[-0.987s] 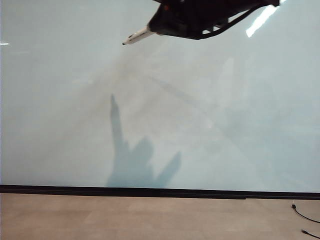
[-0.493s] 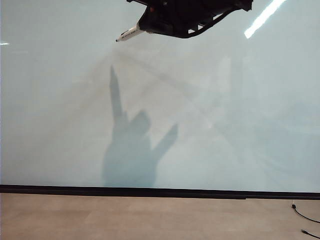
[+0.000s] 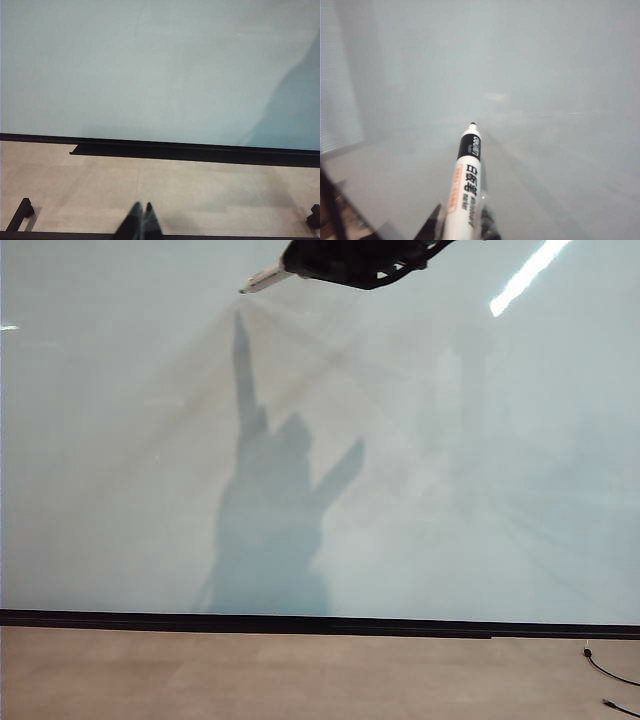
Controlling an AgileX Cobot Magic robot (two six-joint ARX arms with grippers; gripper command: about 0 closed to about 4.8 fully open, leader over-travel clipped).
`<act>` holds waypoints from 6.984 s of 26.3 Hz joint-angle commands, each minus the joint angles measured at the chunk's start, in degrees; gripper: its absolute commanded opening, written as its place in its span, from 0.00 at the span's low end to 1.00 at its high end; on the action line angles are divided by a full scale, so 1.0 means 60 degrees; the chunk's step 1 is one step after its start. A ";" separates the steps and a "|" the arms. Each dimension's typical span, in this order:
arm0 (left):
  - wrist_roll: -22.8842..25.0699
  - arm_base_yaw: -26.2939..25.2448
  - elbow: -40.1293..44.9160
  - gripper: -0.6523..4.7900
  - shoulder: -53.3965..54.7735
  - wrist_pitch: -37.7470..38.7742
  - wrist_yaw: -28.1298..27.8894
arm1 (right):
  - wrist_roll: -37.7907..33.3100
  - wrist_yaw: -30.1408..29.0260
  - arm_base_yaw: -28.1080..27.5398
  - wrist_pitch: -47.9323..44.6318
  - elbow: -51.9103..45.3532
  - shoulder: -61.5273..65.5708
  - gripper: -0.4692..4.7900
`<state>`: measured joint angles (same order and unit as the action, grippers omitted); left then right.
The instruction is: Pick up the pen on the shelf to the right of the whiteboard and write the letter Z.
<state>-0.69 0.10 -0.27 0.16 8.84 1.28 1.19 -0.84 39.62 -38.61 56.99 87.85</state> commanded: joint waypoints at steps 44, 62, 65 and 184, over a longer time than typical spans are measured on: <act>0.0040 0.0004 -0.0018 0.11 0.0004 -0.0047 0.0000 | 0.0138 0.0543 -0.0710 0.1504 0.0270 -0.0543 0.07; 0.0040 0.0004 -0.0018 0.11 0.0004 -0.0047 0.0004 | 0.0142 0.0364 -0.1344 0.1825 -0.0415 -0.1475 0.07; 0.0040 0.0000 -0.0018 0.11 0.0004 -0.0047 0.0007 | 0.0142 0.0372 -0.1450 0.1818 -0.0656 -0.1770 0.07; 0.0040 0.0000 -0.0018 0.11 0.0004 -0.0047 0.0004 | 0.1625 0.0874 -0.1421 0.1690 -0.0415 -0.2022 0.07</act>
<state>-0.71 0.10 -0.27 0.19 8.86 1.28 10.17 0.84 31.77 -26.04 54.13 76.31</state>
